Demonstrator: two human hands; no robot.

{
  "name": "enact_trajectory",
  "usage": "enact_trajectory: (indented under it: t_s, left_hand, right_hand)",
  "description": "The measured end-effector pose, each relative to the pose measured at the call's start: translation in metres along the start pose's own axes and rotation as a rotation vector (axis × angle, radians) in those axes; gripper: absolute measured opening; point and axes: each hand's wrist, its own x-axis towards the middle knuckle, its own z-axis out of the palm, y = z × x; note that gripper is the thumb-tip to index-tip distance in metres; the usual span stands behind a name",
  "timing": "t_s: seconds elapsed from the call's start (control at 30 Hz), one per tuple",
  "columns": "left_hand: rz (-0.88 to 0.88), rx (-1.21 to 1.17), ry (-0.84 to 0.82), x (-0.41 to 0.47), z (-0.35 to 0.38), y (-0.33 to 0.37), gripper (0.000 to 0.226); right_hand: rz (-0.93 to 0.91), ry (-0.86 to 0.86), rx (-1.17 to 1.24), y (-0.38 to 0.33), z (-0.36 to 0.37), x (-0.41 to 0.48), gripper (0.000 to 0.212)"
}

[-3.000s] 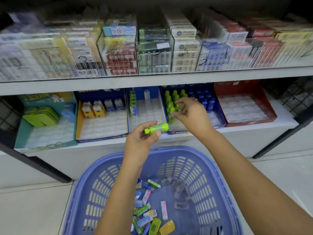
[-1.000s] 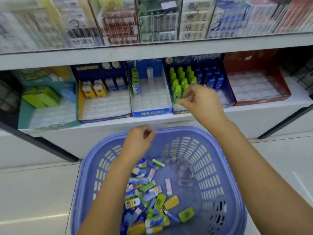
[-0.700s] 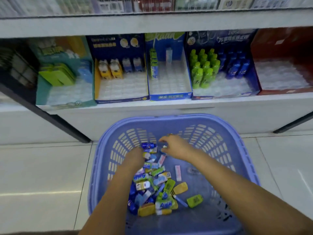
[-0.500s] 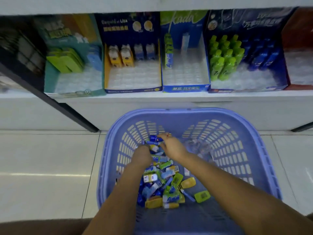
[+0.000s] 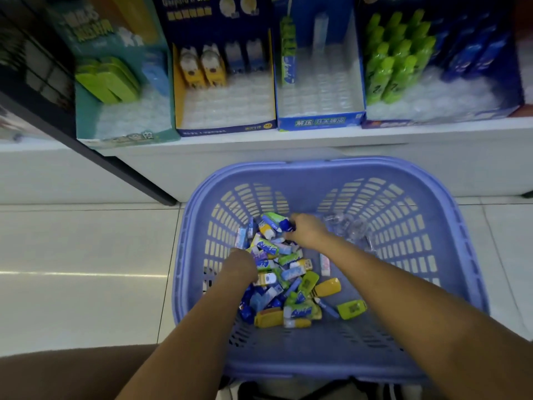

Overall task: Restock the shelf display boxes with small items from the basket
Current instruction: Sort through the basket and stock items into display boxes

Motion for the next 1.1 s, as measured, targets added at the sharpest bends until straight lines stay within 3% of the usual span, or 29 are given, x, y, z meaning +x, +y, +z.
enact_trajectory:
  t_s: [0.1,0.2,0.27,0.33,0.43,0.5,0.6,0.7,0.8,0.9,1.0,1.1]
  left_hand:
    - [-0.006,0.014,0.038,-0.009,-0.006,0.003,0.052]
    - [0.008,-0.034,0.017,-0.016,-0.013,0.002,0.023]
    - [-0.035,-0.388,0.022,-0.025,-0.026,0.003,0.025]
    - [0.000,-0.899,0.007,-0.038,-0.043,0.011,0.025]
    - [0.260,-1.605,-0.112,-0.068,-0.086,0.034,0.017]
    - [0.456,-1.815,-0.198,-0.089,-0.110,0.048,0.017]
    - [0.702,-1.734,-0.182,-0.114,-0.131,0.064,0.017]
    - [0.837,-1.621,-0.075,-0.129,-0.141,0.081,0.013]
    - [0.871,-1.611,0.143,-0.135,-0.153,0.097,0.003]
    - [0.880,-1.596,0.286,-0.137,-0.160,0.114,0.010]
    - [0.884,-1.619,0.317,-0.136,-0.167,0.130,0.013]
    - [0.824,-1.700,0.235,-0.133,-0.172,0.138,0.019]
  right_hand:
    - [0.016,-0.180,0.235,-0.003,-0.024,-0.010,0.031]
    - [0.016,-0.360,0.630,-0.006,-0.057,-0.031,0.015]
    - [-0.027,-0.391,0.764,-0.007,-0.081,-0.046,0.018]
    - [-0.108,-0.337,0.777,-0.006,-0.106,-0.061,0.016]
    - [-0.258,-0.236,0.748,-0.006,-0.146,-0.085,0.019]
    - [-0.337,-0.176,0.732,-0.005,-0.171,-0.103,0.026]
    - [-0.403,-0.060,0.726,-0.004,-0.201,-0.126,0.034]
    - [-0.442,0.041,0.738,-0.004,-0.224,-0.145,0.033]
    - [-0.409,0.173,0.883,-0.003,-0.237,-0.154,0.025]
    - [-0.361,0.272,0.980,-0.002,-0.246,-0.158,0.011]
    - [-0.371,0.416,0.924,0.004,-0.254,-0.159,0.011]
    - [-0.363,0.688,0.884,0.023,-0.271,-0.153,0.015]
